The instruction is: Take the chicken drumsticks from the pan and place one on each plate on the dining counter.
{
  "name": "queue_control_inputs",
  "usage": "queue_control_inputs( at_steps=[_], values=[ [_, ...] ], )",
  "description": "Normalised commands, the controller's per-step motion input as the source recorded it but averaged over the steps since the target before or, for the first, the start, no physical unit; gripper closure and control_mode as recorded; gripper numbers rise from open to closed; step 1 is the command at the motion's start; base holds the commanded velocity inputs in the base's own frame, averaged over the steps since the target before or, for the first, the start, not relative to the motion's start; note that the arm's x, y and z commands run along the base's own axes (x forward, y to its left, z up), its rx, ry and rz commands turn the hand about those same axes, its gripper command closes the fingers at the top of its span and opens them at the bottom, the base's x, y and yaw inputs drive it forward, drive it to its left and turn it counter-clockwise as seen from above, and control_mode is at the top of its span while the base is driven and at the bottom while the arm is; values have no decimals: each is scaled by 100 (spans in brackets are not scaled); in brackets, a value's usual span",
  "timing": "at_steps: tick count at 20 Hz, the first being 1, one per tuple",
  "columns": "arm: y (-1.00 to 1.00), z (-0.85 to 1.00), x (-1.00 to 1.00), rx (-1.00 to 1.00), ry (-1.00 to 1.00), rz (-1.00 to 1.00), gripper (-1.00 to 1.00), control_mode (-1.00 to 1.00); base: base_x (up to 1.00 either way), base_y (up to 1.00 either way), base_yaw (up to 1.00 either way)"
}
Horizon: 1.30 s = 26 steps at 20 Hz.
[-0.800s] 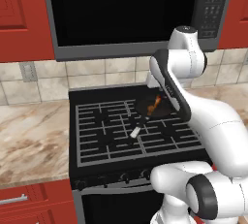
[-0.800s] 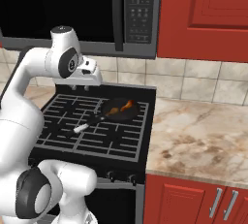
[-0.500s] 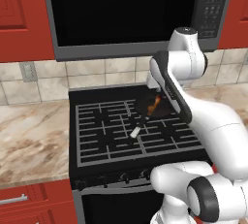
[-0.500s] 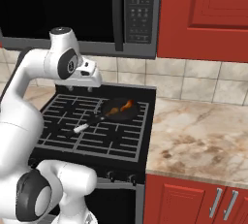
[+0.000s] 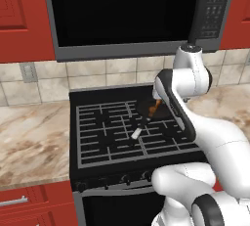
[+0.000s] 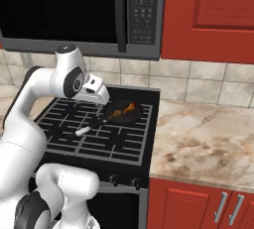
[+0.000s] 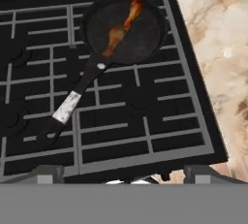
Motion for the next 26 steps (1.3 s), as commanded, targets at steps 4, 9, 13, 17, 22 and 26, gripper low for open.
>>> queue_control_inputs(
  at_steps=[4, 9, 13, 17, 22, 26],
  values=[
    [-13, -42, 7, 1, -10, -9, -100, -100, 0, 0, 0],
    [0, -50, 36, 0, -4, -7, -100, -100, 0, 0, 0],
    [-14, -55, 50, 2, -5, -4, -100, -100, 0, 0, 0],
    [-32, -41, 51, 8, 0, -2, -100, -100, 0, 0, 0],
    [-6, -11, 69, 4, 0, -1, -100, -100, 0, 0, 0],
    [2, -1, 73, 0, 0, -2, -100, -100, 0, 0, 0]
  ],
)
